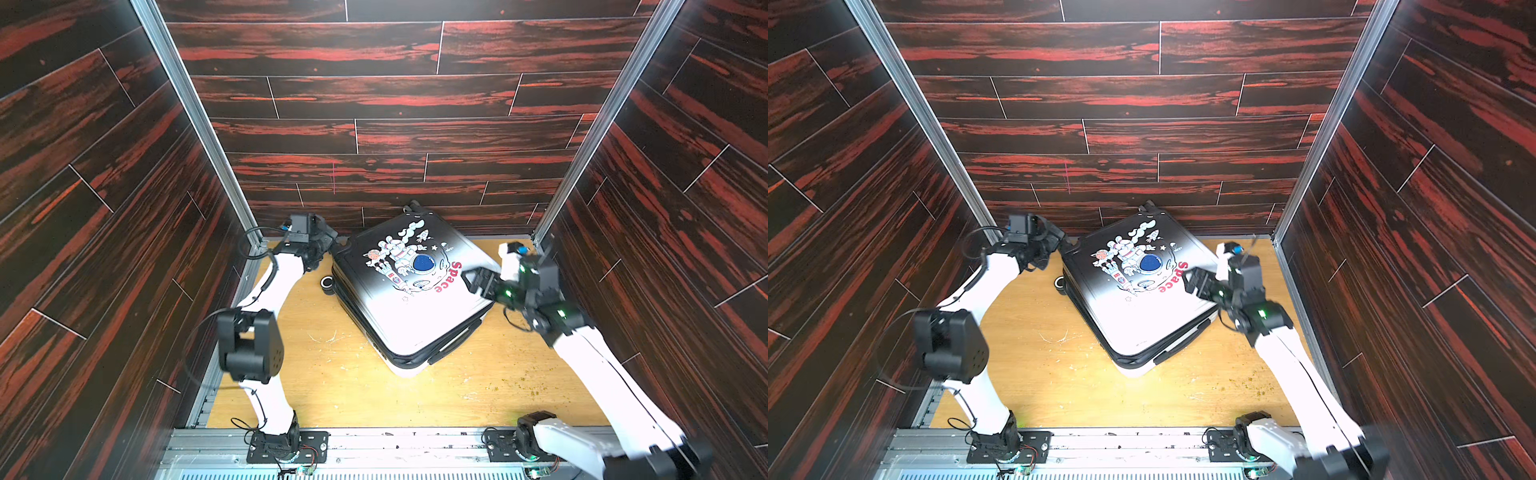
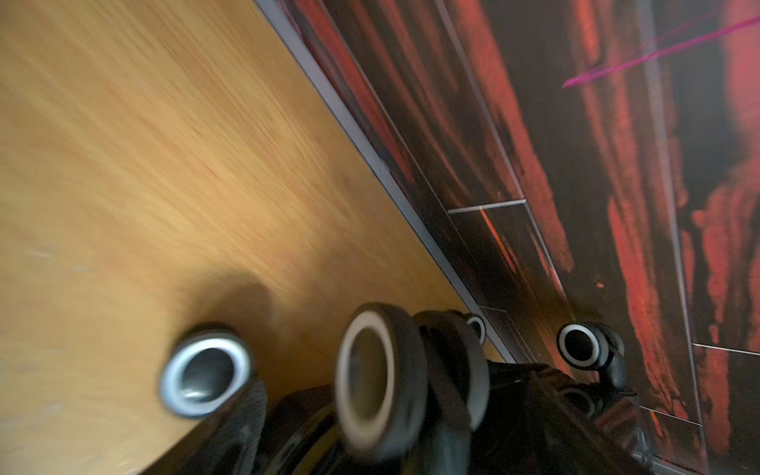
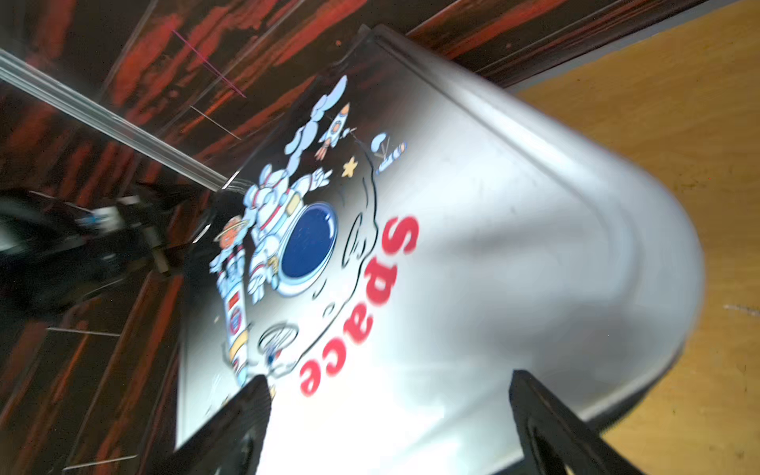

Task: Open the suitcase zippers
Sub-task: Adjust the suitcase at the center of the board.

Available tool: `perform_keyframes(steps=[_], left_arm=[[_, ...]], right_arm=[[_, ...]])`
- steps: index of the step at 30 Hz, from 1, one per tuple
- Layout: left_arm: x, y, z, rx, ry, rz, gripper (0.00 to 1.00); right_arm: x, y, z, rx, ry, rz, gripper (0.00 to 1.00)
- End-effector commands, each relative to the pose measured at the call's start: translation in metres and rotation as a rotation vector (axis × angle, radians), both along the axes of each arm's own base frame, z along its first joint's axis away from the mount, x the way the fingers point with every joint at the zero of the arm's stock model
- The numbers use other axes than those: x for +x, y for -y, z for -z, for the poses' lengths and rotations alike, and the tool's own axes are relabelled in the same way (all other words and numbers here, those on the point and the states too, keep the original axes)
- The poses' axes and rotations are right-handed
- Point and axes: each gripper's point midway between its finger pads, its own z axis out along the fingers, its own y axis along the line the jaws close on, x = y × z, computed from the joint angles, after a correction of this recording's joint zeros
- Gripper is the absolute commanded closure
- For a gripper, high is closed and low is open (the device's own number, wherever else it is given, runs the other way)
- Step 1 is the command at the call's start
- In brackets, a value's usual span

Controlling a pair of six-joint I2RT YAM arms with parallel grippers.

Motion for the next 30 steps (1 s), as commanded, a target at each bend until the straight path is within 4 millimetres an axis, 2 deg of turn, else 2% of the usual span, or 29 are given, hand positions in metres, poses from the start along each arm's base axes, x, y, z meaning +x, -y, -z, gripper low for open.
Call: perform_keyframes(steps=[1,3,5,8,11,14,18,22,24,27,30], left_arm=[[0.023,0.021,-0.024,-0.130,0.099,0.049,0.00],[0.035,0.029,-0.017,-0.179,0.101,0.060,0.02],[0.046,0.035,-0.012,-0.218,0.115,0.075,0.11],[0.057,0.041,-0.017,-0.275,0.159,0.083,0.39],[0.051,0.039,-0.030,-0.296,0.210,0.069,0.66],[0.036,0.034,-0.043,-0.309,0.252,0.047,0.80],[0.010,0.028,-0.067,-0.317,0.312,0.016,0.83],[-0.014,0.023,-0.091,-0.310,0.357,-0.003,0.85],[-0.026,0.020,-0.102,-0.299,0.384,-0.013,0.86],[-0.048,0.016,-0.117,-0.279,0.413,-0.020,0.86],[-0.071,0.013,-0.123,-0.274,0.428,-0.032,0.87]], right_arm=[[-0.028,-0.005,0.013,0.070,-0.066,-0.037,0.08],[-0.041,-0.010,0.022,0.109,-0.097,-0.069,0.09],[-0.050,-0.014,0.031,0.129,-0.125,-0.098,0.12],[-0.057,-0.010,0.049,0.104,-0.154,-0.090,0.16],[-0.061,-0.001,0.063,0.065,-0.165,-0.062,0.17],[-0.062,0.005,0.073,0.020,-0.166,-0.041,0.17],[-0.056,0.030,0.087,-0.055,-0.176,0.096,0.15],[-0.049,0.078,0.083,-0.151,-0.140,0.359,0.13],[-0.044,0.094,0.085,-0.202,-0.164,0.453,0.11],[-0.030,0.105,0.092,-0.259,-0.227,0.536,0.11],[-0.010,0.107,0.096,-0.206,-0.238,0.563,0.11]])
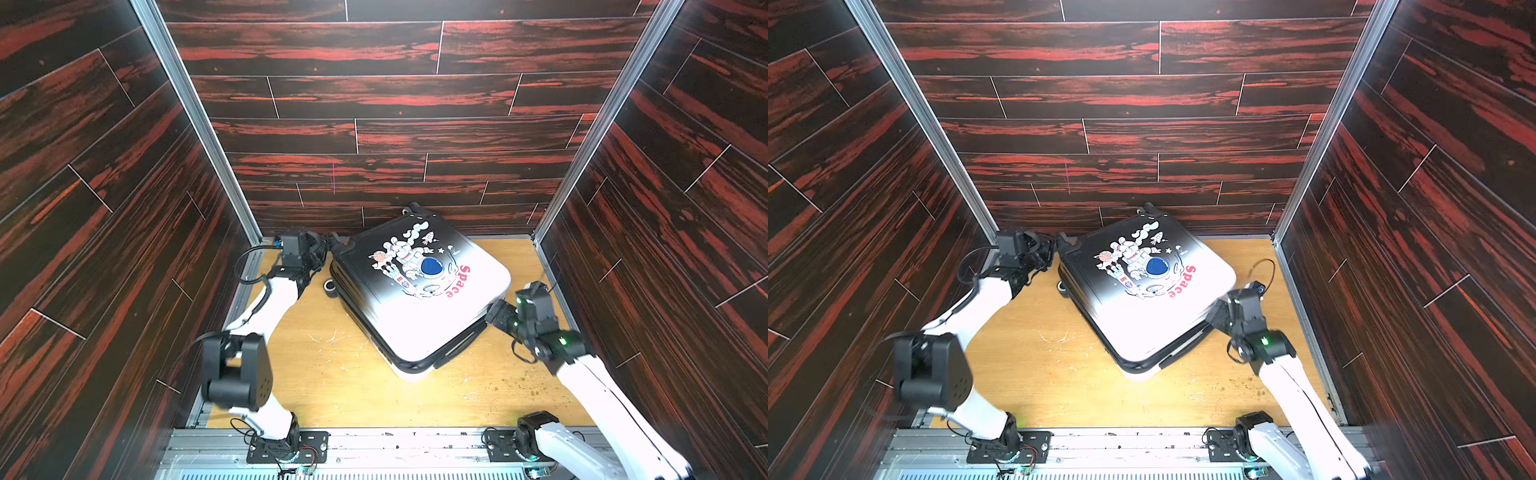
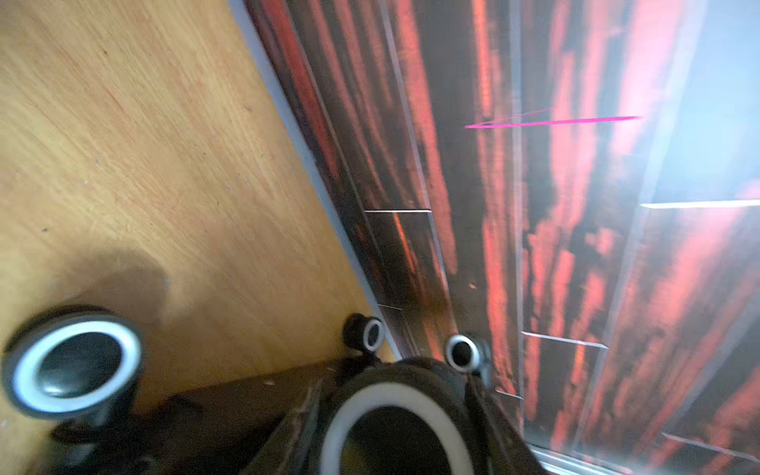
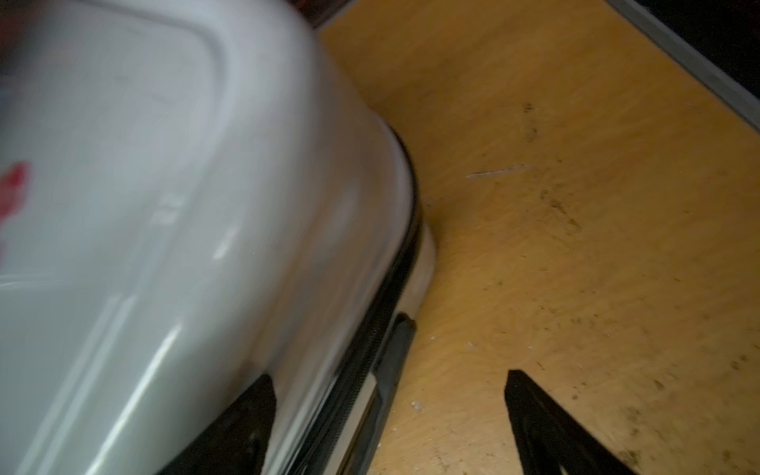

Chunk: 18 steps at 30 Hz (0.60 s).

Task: Open the suitcase zippers
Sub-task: Open the suitcase at the center of the board.

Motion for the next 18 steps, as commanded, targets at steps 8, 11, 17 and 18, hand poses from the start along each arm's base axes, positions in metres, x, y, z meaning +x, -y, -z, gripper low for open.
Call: perform_keyframes(steps=[8,11,17,18], left_arm=[[-0.093,0.014,-0.078,0.043,0.218,0.031,0.87],[-0.114,0.014,-0.089,0.062,0.240,0.006,0.87],[-0.133,0.002,-0.119,0.096,0.298,-0.080,0.87],[-0.132,-0.001,-0.124,0.108,0.302,-0.095,0.87]], right_arm=[[0.111,-0.053,-0.037,0.312,0.109,-0.288,0.16],[0.139,-0.081,-0.067,0.400,0.183,-0.426,0.16],[0.154,-0.067,-0.112,0.226,0.235,-0.413,0.16],[0.146,-0.062,-0.125,0.148,0.269,-0.400,0.16]])
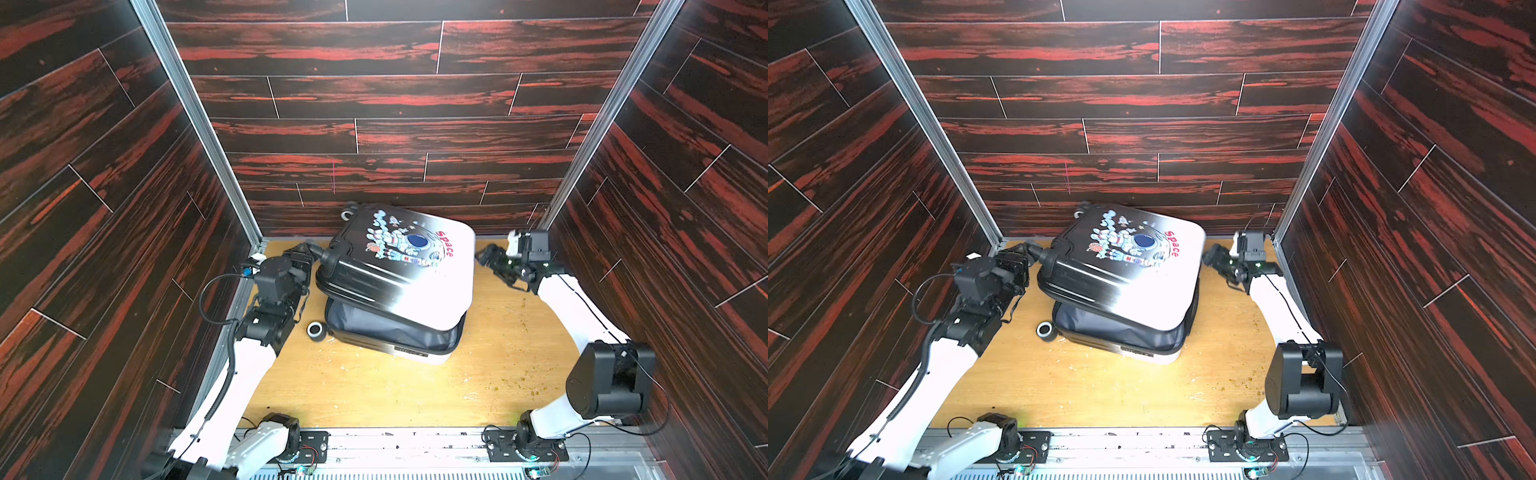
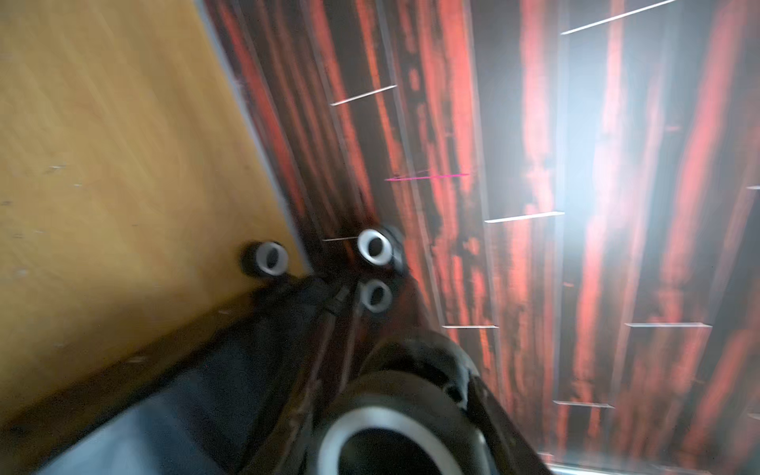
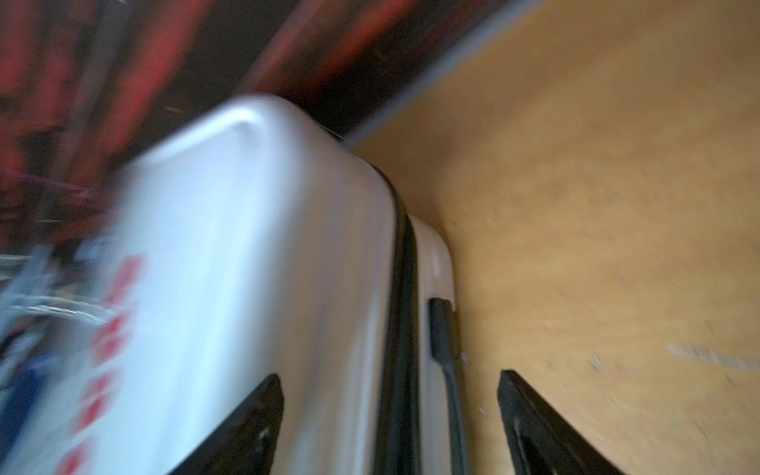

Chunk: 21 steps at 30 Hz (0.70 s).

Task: Open the suitcase zippers
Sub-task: Open the suitcase at the center of the board.

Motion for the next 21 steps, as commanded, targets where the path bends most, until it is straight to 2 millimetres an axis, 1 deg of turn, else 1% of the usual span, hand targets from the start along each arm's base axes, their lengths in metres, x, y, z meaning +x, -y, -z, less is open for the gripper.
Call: perform_keyframes(steps=[1,2,3,5,6,8,9,10,11,12,13,15,16,17,19,21], left_arm=[[-0.003,0.011,-0.045,0.127,0.114,0.045,0.87],[0.000,0.011,-0.050,0.132,0.125,0.036,0.87],[0.005,0.010,-0.056,0.132,0.133,0.028,0.87],[0.014,0.011,-0.071,0.139,0.158,0.014,0.87],[0.021,0.012,-0.077,0.142,0.167,0.010,0.87],[0.033,0.015,-0.088,0.141,0.179,0.004,0.87],[0.038,0.016,-0.094,0.143,0.185,-0.001,0.87],[0.044,0.017,-0.098,0.146,0.190,-0.004,0.87],[0.047,0.018,-0.104,0.148,0.198,-0.008,0.87],[0.050,0.018,-0.108,0.151,0.205,-0.012,0.87],[0.052,0.019,-0.112,0.155,0.211,-0.016,0.87],[0.054,0.019,-0.119,0.164,0.223,-0.024,0.87],[0.054,0.019,-0.121,0.165,0.227,-0.027,0.87],[0.054,0.020,-0.122,0.169,0.228,-0.028,0.87],[0.054,0.020,-0.124,0.178,0.229,-0.030,0.87],[0.053,0.022,-0.123,0.187,0.223,-0.027,0.87]], right_arm=[[-0.027,-0.019,-0.071,-0.141,0.212,-0.094,0.16],[-0.039,-0.022,-0.082,-0.188,0.254,-0.100,0.16],[-0.055,-0.030,-0.092,-0.238,0.301,-0.125,0.16],[-0.087,-0.053,-0.105,-0.310,0.399,-0.207,0.17],[-0.108,-0.070,-0.112,-0.341,0.474,-0.268,0.18],[-0.146,-0.096,-0.119,-0.393,0.601,-0.377,0.23],[-0.168,-0.114,-0.122,-0.398,0.682,-0.461,0.30],[-0.187,-0.126,-0.119,-0.418,0.760,-0.534,0.40],[-0.201,-0.136,-0.115,-0.435,0.816,-0.598,0.50],[-0.213,-0.144,-0.107,-0.467,0.860,-0.665,0.61],[-0.218,-0.149,-0.098,-0.492,0.866,-0.702,0.69],[-0.224,-0.167,-0.073,-0.550,0.842,-0.824,0.89],[-0.223,-0.176,-0.063,-0.581,0.823,-0.860,0.95],[-0.219,-0.186,-0.054,-0.635,0.809,-0.874,0.97],[-0.213,-0.204,-0.041,-0.742,0.823,-0.892,0.97],[-0.199,-0.221,-0.031,-0.860,0.853,-0.864,0.95]])
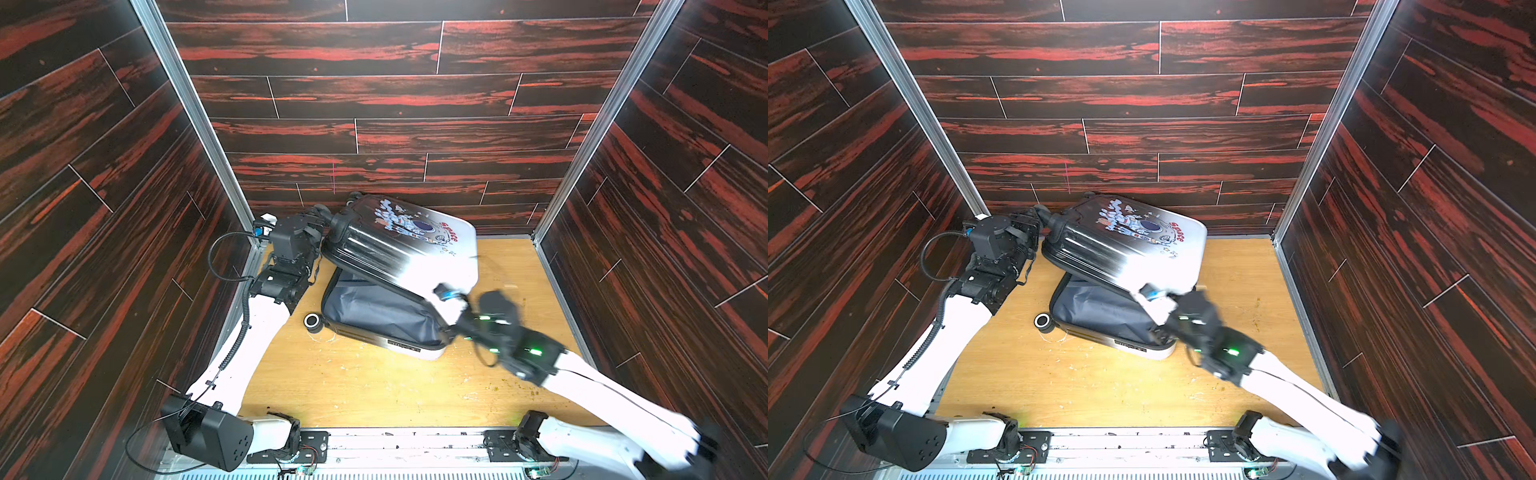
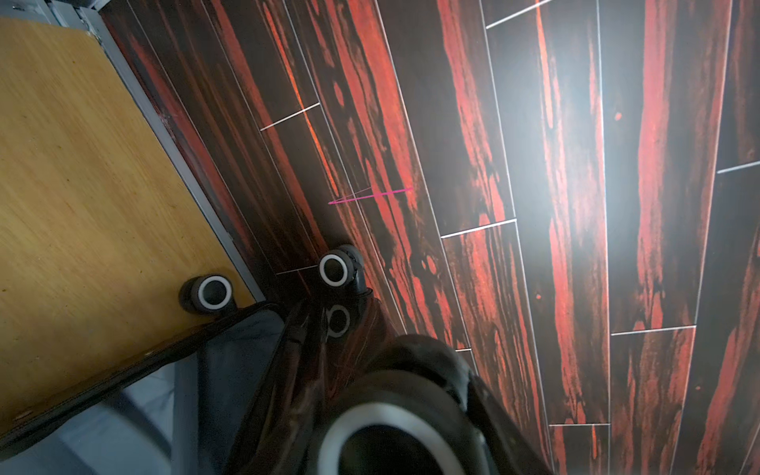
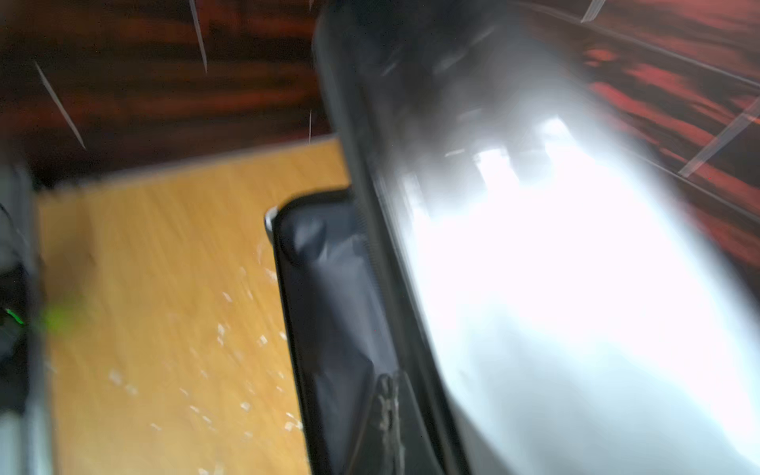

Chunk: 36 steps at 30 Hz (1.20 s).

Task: Open the suitcase zippers
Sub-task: Open the suitcase at the center of the board.

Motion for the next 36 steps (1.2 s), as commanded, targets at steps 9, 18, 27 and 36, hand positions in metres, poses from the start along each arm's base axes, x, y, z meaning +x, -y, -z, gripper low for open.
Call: perform_keyframes(steps=[9,18,27,36], left_arm=[[-0.020,0.002,-0.067,0.116,0.167,0.010,0.87],[-0.051,-0.003,-0.051,0.170,0.132,0.004,0.13],[-0.103,-0.034,-0.041,0.311,0.081,-0.069,0.00],[-0.110,-0.028,-0.004,0.408,-0.019,-0.028,0.00]], right_arm=[[0.061,-0.039,0.040,-0.365,0.448,0.216,0.87],[0.143,0.018,-0.052,-0.233,0.623,0.527,0.86],[0.260,0.070,-0.126,0.037,0.571,0.634,0.84],[0.352,0.114,-0.125,0.175,0.441,0.665,0.84]])
